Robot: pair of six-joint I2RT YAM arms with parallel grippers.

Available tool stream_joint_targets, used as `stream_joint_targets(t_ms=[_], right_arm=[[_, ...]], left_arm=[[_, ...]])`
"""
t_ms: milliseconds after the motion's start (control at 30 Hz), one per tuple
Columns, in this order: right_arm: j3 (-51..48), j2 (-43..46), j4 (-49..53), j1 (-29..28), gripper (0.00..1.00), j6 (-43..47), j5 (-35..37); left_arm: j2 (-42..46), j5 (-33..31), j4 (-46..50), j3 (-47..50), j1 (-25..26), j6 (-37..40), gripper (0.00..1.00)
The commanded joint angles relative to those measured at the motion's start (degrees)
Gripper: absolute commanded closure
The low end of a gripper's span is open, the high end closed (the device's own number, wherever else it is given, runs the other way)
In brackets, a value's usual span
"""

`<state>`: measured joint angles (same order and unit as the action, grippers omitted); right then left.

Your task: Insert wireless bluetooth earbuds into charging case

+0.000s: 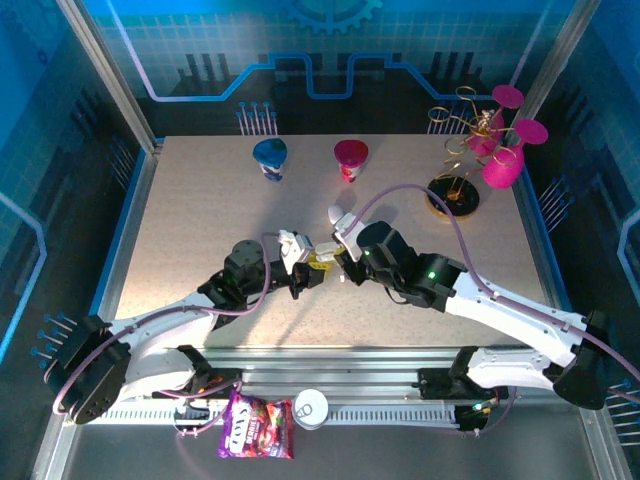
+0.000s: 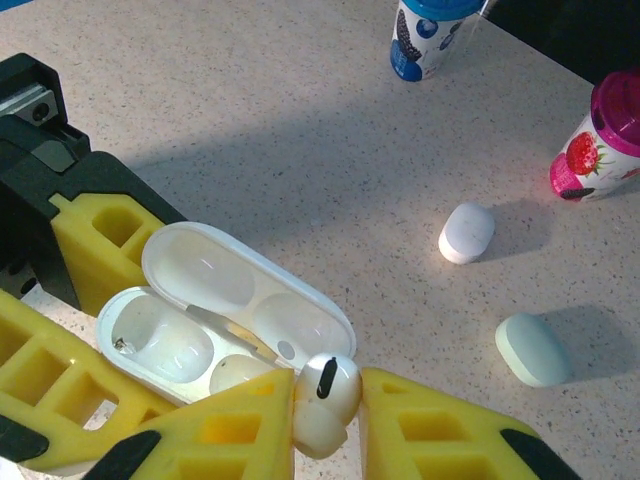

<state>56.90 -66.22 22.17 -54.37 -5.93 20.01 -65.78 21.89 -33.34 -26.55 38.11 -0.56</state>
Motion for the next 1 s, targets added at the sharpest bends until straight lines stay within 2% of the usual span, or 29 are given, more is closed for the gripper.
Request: stream_joint_targets(t_ms=[0,533,800,967], right_arm=[[1.6,0.8,1.6,-0.7,0.80,0.3,2.7],[2.7,-0.1,2.6,-0.9,0.79,1.6,-5.7],[4.0,-1.1,2.9,-0.9,0.77,0.7,-7.1],[3.9,-0.7,1.1,-0.8,0.69,-0.7,-8.6]], left_arm=[[-0.2,1.2,-2.9,-1.5,0.2,-0.3,1.00],[-0.3,1.2,-3.0,-1.6,0.2,-0.3,1.00],[0.0,1.6,-5.0,-1.1,0.2,-0.6,1.00],[-0.1,2.0,-5.7,-0.7,0.2,-0.8,1.00]])
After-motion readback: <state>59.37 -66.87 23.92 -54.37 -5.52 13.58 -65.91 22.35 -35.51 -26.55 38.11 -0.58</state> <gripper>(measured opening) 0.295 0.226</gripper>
